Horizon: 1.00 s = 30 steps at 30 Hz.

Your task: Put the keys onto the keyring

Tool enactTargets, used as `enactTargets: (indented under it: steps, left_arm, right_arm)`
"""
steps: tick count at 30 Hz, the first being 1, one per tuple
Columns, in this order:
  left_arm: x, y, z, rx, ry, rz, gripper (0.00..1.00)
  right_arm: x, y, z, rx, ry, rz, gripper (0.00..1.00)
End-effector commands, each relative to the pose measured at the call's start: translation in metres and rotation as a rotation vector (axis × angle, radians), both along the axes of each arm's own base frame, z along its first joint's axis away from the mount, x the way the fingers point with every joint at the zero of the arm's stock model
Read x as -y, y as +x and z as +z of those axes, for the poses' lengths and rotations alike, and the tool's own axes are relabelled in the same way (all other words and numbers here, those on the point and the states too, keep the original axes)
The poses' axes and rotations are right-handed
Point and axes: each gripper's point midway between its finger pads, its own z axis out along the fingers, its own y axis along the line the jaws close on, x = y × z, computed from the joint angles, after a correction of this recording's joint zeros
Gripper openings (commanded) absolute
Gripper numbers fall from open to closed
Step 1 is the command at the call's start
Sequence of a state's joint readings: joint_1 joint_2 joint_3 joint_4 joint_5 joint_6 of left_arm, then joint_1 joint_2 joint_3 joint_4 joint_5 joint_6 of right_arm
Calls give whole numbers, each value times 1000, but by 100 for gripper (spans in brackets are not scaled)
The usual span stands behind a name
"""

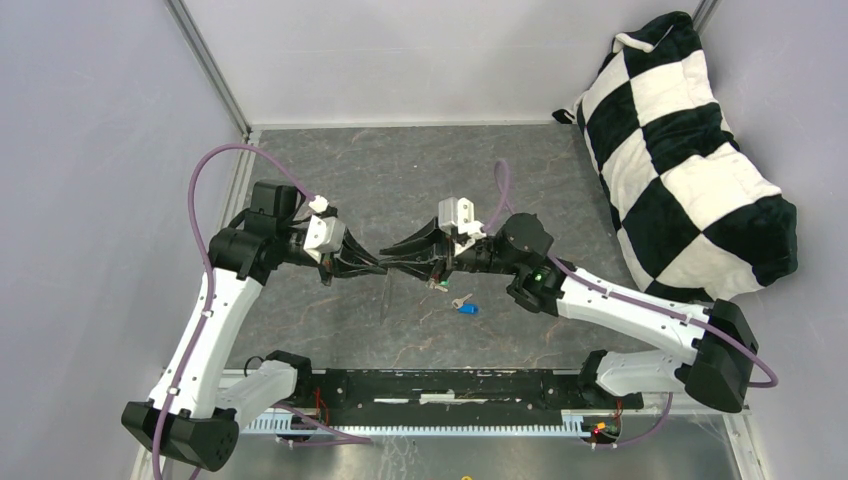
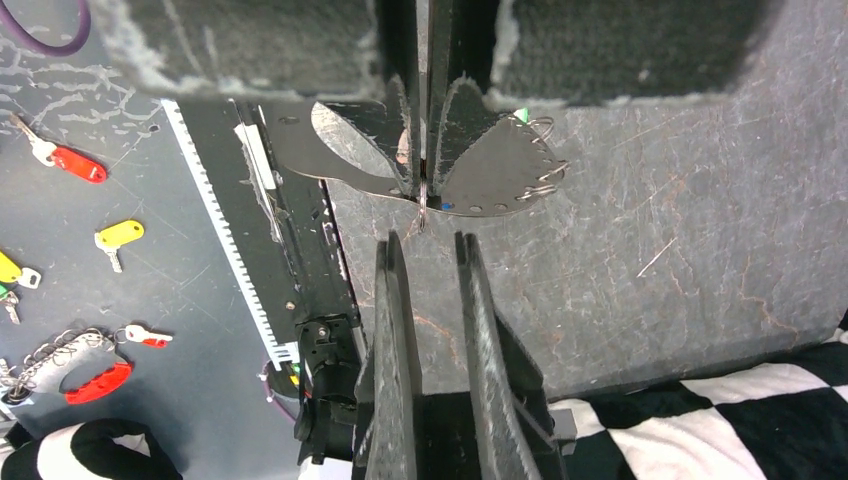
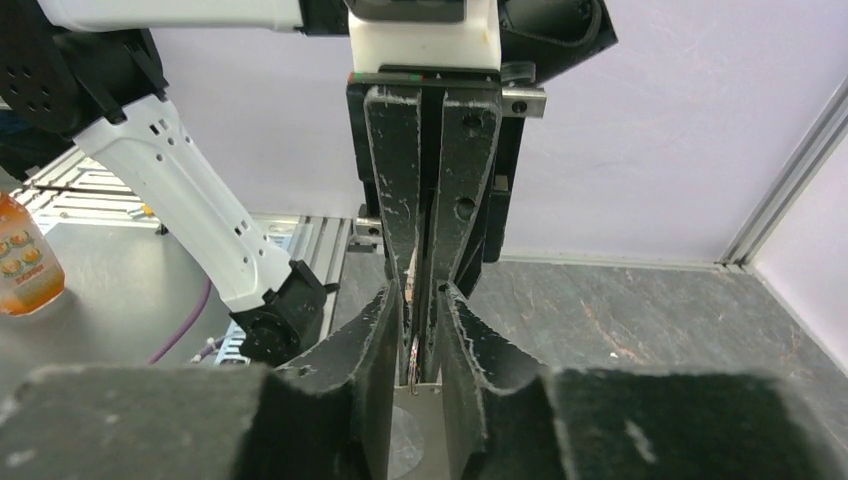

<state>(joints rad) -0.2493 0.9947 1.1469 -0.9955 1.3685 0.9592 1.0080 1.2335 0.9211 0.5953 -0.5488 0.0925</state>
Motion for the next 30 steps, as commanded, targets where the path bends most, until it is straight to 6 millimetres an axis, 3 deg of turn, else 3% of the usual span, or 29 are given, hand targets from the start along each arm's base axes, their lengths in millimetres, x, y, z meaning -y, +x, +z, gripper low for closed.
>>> enactTargets:
  steps: [1, 5, 10, 23, 28, 30]
  left_arm:
    - [2, 1, 11, 70, -27, -19, 2]
    - [2, 2, 12, 68, -22, -14, 2]
    - [2, 1, 12, 68, -28, -20, 2]
    - [2, -2, 18, 68, -37, -24, 2]
    - [2, 0, 16, 71, -27, -15, 2]
    - [1, 3, 12, 67, -9, 2, 17]
  right_arm:
    - [-5, 6, -2, 10, -44, -20, 30]
    - [3, 5, -5, 33, -58, -40, 38]
    - [5, 4, -7, 31, -70, -42, 38]
    - [3, 9, -20, 39, -131, -59, 17]
    - [1, 19, -28, 27, -204, -101, 1]
    - [1, 28, -32, 12, -275, -136, 0]
